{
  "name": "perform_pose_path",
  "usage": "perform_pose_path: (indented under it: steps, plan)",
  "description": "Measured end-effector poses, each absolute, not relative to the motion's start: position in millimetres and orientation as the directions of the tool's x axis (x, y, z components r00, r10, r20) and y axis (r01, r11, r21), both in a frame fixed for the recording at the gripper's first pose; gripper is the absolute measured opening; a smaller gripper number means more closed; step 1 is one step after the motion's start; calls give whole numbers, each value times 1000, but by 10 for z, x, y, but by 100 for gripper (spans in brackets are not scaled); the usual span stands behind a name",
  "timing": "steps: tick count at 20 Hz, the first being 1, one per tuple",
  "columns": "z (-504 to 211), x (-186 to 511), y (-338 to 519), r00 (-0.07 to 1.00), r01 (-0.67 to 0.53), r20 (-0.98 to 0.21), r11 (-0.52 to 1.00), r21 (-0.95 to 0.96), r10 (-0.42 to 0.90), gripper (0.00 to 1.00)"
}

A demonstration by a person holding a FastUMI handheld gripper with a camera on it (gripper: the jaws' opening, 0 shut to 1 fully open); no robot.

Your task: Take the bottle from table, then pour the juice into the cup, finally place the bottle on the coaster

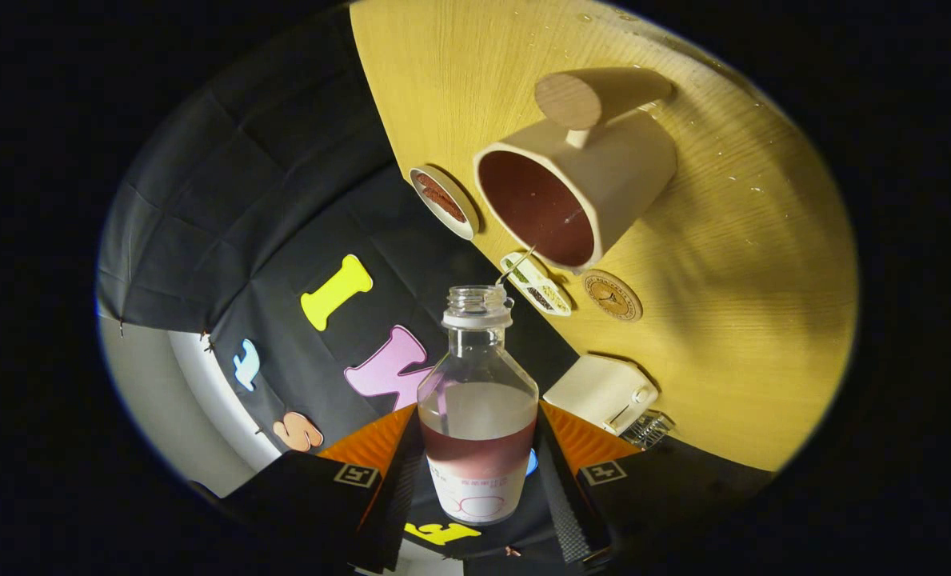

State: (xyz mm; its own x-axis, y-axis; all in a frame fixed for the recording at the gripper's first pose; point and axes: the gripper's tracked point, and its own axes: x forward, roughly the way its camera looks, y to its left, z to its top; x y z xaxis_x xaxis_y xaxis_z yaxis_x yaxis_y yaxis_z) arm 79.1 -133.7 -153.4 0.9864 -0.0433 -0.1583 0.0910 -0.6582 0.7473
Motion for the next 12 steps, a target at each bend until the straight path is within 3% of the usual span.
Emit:
perform_pose_path:
  steps: [12]
  plan:
    - [-1415, 778, -1494, 980, 12, -158, -755, 655, -122, 76]
